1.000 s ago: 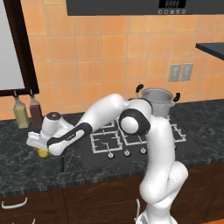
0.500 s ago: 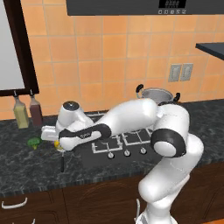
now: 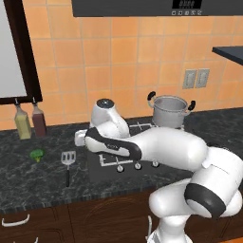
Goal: Put the lemon and broccoli in the pot. Retrieve the spatula and lightly stir the vegetables in the pot.
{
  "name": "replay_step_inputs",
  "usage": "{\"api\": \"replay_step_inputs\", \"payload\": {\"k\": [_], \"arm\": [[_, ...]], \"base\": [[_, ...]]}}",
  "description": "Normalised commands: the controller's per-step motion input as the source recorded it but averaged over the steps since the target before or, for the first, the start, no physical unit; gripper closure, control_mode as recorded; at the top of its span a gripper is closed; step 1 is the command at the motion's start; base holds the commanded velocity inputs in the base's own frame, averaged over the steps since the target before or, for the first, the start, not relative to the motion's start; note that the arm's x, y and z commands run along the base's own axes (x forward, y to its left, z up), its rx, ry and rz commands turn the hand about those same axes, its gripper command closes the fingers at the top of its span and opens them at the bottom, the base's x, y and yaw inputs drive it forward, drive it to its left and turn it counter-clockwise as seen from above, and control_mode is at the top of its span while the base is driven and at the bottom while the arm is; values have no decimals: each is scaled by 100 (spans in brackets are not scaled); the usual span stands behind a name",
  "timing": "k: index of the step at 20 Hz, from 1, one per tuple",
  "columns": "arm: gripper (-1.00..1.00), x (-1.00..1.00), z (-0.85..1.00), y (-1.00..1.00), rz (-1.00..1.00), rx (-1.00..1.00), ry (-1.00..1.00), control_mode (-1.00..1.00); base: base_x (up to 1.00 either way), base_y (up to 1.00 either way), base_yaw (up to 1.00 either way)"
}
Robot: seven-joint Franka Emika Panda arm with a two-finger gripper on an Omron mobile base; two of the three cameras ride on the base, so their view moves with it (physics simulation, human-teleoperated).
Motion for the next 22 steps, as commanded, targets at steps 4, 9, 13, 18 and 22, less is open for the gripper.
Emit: {"api": "replay_step_inputs", "payload": {"k": [4, 9, 13, 18, 22], "arm": [[100, 1, 43, -100, 0, -25, 0, -100], [100, 16, 45, -100, -1, -16, 0, -100], [100, 24, 43, -100, -4, -8, 0, -100], [100, 19, 43, -100, -3, -1, -3, -100], [100, 18, 14, -100, 0, 0, -14, -100]], "base": [[0, 0, 0], [0, 0, 0], [0, 0, 0], [0, 0, 0], [0, 0, 0]]}}
